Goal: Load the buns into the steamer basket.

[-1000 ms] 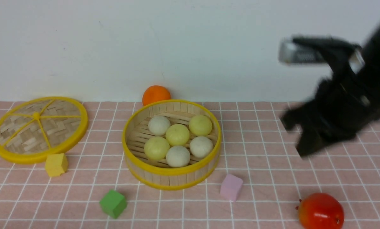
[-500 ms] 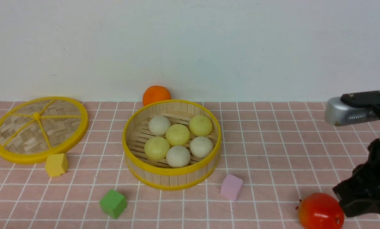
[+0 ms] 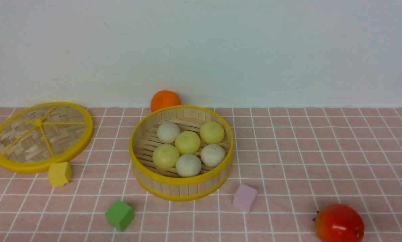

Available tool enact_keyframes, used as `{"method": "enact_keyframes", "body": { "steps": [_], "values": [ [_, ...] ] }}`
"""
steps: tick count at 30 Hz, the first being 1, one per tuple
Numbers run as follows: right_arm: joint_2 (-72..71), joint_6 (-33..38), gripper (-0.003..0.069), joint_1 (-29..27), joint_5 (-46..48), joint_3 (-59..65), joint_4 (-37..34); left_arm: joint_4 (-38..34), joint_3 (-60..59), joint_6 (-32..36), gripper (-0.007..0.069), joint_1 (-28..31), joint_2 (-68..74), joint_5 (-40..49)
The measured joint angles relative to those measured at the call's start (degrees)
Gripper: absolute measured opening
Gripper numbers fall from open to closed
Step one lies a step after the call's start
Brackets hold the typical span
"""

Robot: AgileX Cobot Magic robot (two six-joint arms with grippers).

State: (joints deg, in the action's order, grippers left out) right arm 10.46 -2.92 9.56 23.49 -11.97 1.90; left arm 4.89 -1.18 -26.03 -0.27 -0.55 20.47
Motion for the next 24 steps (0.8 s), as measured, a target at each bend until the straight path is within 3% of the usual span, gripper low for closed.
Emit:
{"method": "enact_keyframes", "body": {
  "steps": [2,5,24],
  "values": [
    [-8.86,-0.39,0.0006,-4.36,0.27,8.41,-0.18,0.0,0.0,0.0,0.0239,0.0,0.0,0.0],
    [-10.84,-1.13,0.0008,-7.72,0.89,12.85,-1.9,0.0,0.0,-0.02,0.0239,0.0,0.0,0.0],
    [-11.2,2.92,0.002,-8.29,-0.01,12.99,-5.11,0.0,0.0,-0.13,0.0239,0.0,0.0,0.0]
  ]
}}
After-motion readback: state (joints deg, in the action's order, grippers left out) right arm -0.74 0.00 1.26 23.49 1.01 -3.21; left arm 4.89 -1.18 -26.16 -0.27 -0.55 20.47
